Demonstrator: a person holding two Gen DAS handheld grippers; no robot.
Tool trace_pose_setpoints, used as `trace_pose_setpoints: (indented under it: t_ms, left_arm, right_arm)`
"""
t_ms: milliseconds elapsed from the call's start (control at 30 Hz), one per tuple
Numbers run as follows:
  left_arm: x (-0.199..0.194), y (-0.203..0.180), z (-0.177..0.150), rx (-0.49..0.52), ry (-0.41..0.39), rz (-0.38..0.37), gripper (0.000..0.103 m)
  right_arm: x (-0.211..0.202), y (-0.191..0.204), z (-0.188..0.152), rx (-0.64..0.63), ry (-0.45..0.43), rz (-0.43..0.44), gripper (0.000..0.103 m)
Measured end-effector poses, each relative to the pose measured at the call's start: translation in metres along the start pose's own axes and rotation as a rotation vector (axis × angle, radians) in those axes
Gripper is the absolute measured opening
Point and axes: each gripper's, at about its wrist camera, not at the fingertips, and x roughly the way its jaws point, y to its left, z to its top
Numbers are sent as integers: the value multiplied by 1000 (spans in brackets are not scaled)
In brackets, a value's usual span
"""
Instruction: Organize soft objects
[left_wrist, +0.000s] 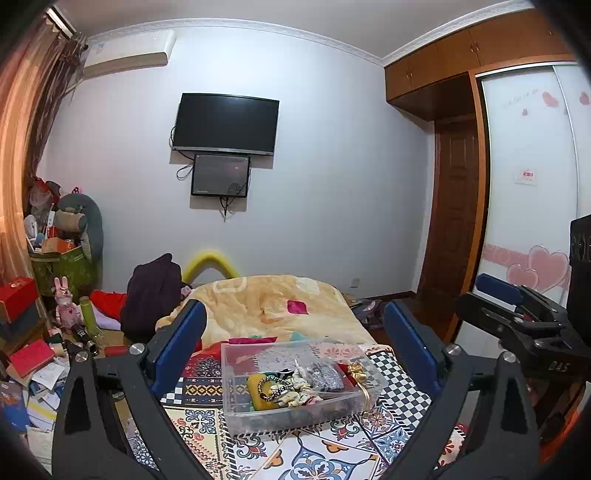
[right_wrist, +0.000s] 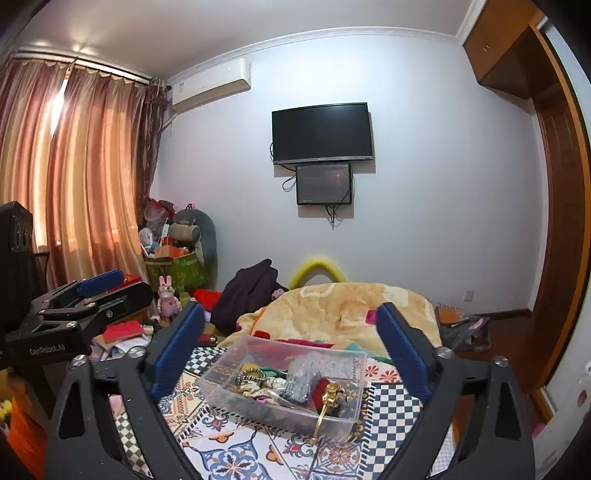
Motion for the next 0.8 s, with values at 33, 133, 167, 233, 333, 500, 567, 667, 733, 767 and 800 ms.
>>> trace_pose_setpoints:
  t_ms: [33, 133, 167, 233, 333, 500, 567, 667, 733, 767, 800]
  left_arm:
    - [0, -1, 0, 4, -1, 3, 99]
    - [-1, -2, -3, 8, 1, 3, 100]
    - [-1, -3, -4, 9, 2, 3, 101]
    - [0, -3, -6, 10, 4, 5, 101]
    - [0, -4, -7, 12, 5, 14, 102]
    - [2, -4, -9, 19, 15, 14, 103]
    - [3, -5, -10, 23, 16, 14, 103]
    - [3, -6, -11, 27, 18, 13, 103]
    - [3, -6, -12, 29, 19, 14, 103]
    - [4, -6, -12, 30, 21, 13, 103]
    - [4, -6, -12, 30, 23, 13, 103]
  right_arm:
    - [-1, 0, 0, 6, -2, -1, 101]
    - [-1, 0, -3, 15, -7, -12, 103]
    - [-3, 0, -3, 17, -6, -13, 103]
    - [-2, 1, -4, 22, -2, -10, 103]
    - [-3, 2, -6, 22, 1, -16, 103]
    - [-6, 1, -9, 26, 1, -22, 103]
    - [-8, -1, -10, 31, 3, -21, 103]
    - [-8, -3, -11, 40, 6, -19, 103]
    - [-8, -3, -11, 43, 8, -20, 103]
    - [-8, -4, -11, 43, 8, -21, 103]
    - [-8, -4, -11, 44, 8, -21, 103]
